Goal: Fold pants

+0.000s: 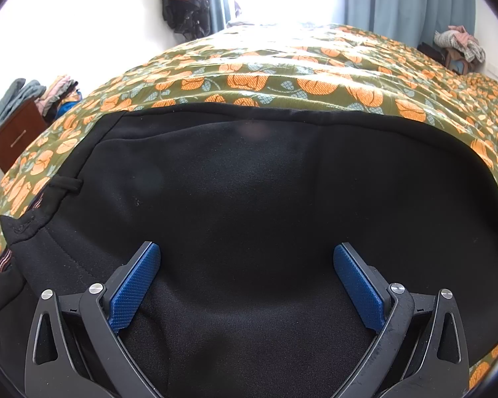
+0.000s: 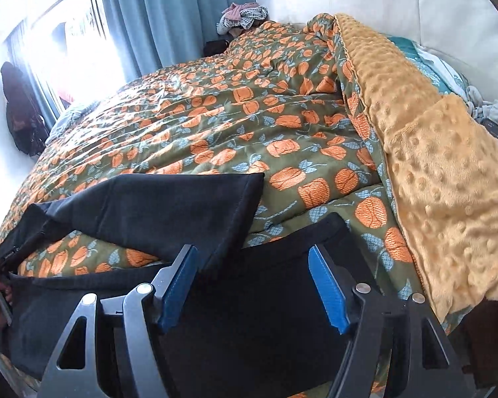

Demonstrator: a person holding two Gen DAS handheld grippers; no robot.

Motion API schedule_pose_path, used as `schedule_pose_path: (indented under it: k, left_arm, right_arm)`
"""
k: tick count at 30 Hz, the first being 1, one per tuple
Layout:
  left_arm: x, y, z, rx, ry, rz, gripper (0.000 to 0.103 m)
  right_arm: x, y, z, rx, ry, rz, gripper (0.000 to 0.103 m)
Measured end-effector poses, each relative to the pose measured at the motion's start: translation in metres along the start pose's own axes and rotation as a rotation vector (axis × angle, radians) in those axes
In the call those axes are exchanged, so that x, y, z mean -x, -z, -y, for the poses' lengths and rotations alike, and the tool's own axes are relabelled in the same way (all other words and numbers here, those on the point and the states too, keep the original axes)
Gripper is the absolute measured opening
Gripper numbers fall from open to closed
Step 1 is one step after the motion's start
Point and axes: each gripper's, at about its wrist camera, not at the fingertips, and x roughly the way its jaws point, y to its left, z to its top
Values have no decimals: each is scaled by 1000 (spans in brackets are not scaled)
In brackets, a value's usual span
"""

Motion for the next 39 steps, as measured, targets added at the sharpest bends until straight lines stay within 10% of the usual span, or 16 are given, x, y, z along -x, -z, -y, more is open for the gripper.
schedule_pose_path:
  k: [23, 34, 39]
  left_arm:
    - [0, 0, 0, 0, 0, 0, 102]
    - [-1, 0, 0, -1, -2, 2, 102]
    - [-1, 0, 0, -1, -4, 1, 102]
  right_arm:
    - [-51, 20, -71, -277, -501, -127, 69]
    - [-74, 25, -10, -653, -361, -63, 66]
    - [-75, 22, -11, -649, -321, -73, 40]
